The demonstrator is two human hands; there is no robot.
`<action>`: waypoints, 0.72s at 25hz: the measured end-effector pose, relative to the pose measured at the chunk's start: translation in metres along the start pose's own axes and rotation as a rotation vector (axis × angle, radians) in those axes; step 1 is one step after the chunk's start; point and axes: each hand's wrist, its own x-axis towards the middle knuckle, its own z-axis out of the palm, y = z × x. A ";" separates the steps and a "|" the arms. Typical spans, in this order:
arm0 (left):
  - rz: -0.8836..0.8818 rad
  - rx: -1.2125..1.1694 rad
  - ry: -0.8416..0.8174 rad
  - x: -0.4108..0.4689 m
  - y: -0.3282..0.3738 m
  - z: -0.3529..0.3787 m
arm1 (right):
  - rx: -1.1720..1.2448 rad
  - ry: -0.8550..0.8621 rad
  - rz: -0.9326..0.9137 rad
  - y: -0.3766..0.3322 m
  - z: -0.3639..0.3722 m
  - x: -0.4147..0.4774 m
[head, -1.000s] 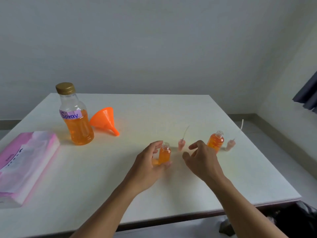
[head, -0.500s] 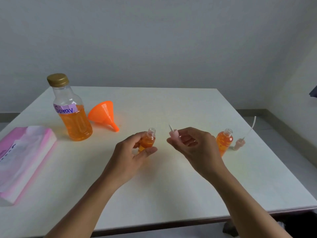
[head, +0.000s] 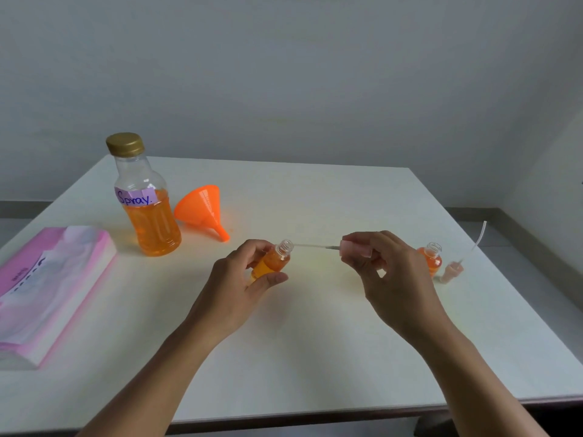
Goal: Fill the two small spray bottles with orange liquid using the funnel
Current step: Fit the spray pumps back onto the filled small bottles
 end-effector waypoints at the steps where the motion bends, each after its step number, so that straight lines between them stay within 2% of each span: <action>1: 0.004 0.001 -0.004 0.000 -0.001 0.000 | -0.014 0.013 -0.023 0.002 0.000 0.001; 8: 0.025 0.043 -0.047 0.002 -0.008 0.003 | -0.077 0.002 -0.174 0.001 -0.002 0.001; 13: 0.088 0.074 -0.110 -0.004 -0.005 0.013 | -0.166 -0.184 -0.351 -0.005 0.007 0.000; 15: 0.108 0.067 -0.131 -0.007 -0.001 0.016 | -0.159 -0.236 -0.353 -0.008 0.009 0.001; 18: 0.138 0.034 -0.152 -0.010 0.004 0.016 | -0.211 -0.276 -0.234 -0.011 0.010 0.005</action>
